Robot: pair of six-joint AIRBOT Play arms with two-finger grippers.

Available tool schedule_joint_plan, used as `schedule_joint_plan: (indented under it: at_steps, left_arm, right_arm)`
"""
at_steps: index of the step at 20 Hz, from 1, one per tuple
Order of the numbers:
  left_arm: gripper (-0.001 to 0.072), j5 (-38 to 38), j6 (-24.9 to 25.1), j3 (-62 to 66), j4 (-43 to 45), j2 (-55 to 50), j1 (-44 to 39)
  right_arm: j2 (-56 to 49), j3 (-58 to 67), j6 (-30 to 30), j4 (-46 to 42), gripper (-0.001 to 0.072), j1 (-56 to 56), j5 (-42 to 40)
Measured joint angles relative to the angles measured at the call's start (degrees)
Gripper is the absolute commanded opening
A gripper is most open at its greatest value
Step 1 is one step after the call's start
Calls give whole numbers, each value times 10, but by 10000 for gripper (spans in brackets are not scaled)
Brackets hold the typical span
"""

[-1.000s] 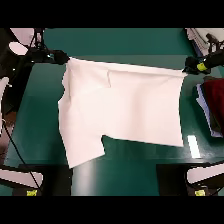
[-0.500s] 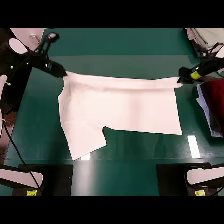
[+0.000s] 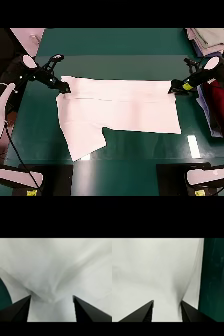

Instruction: Fold the shirts.

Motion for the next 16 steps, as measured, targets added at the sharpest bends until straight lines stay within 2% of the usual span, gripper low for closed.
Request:
schedule_joint_plan:
  at_steps: [3,6,10,16]
  left_arm:
    - [600,-47,-55,17,47,14,5]
    - [600,-85,-103,-28,57,66,31]
    - [600,-102,-140,-202,18,178,53]
    - [600,-82,-158,-418,-60,280,60]
  right_arm:
    - [16,12,0,0,409,-10,52]
    - [63,-3,0,8,408,-25,91]
    - [137,-55,-8,57,408,-40,89]
    - [185,-96,-16,85,408,-46,55]
